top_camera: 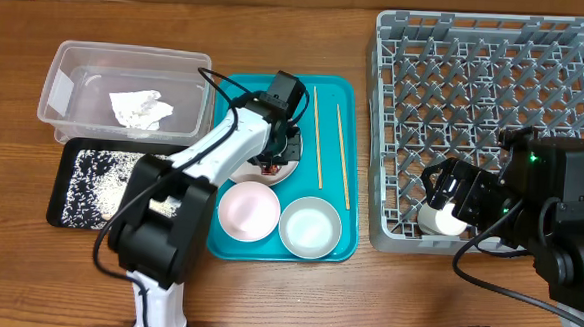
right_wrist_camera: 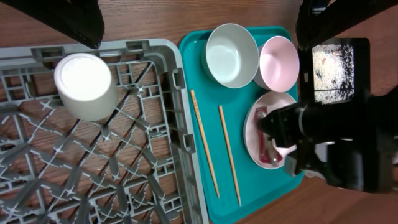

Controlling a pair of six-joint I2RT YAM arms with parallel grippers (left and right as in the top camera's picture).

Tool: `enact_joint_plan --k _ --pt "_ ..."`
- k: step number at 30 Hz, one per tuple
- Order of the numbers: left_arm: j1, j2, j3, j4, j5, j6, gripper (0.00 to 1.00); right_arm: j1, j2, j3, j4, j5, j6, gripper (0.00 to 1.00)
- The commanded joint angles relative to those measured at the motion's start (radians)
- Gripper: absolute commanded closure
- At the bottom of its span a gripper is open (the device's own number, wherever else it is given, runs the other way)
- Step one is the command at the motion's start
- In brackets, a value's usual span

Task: Sort waste into correct bins and load items into the dishwasher
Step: 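Drop the red wrapper into the clear plastic bin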

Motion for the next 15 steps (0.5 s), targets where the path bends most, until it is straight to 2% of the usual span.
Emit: enact_joint_plan --k 1,7,10,11,12,13,15 --pt "0.039 -0.169 0.099 -0.053 -0.094 0.020 0.96 -0.003 -0.005 0.009 0.003 0.010 -0.006 0.00" --pt "0.211 -0.293 0.158 -0.139 -0.243 0.020 0.96 -0.003 -0.005 0.009 0.002 0.009 -0.006 0.00" --pt "0.358 -0.277 0.156 -0.152 -0.221 0.021 0.96 -0.003 -0.005 0.009 0.002 0.009 -0.006 0.00" --pt "0.385 -0.267 0.155 -0.150 -0.200 0.036 0.89 -0.003 -0.005 0.009 0.002 0.009 -0.006 0.00" --pt "0.413 -0.253 0.155 -0.140 -0.169 0.068 0.75 -0.003 -0.005 0.009 0.003 0.009 -0.006 0.00" --pt "0.431 -0.241 0.155 -0.132 -0.138 0.099 0.53 -0.003 -0.005 0.009 0.003 0.009 -0.006 0.00" --pt "0.456 -0.225 0.156 -0.120 -0.095 0.148 0.23 -0.003 -0.005 0.009 0.003 0.009 -0.006 0.00"
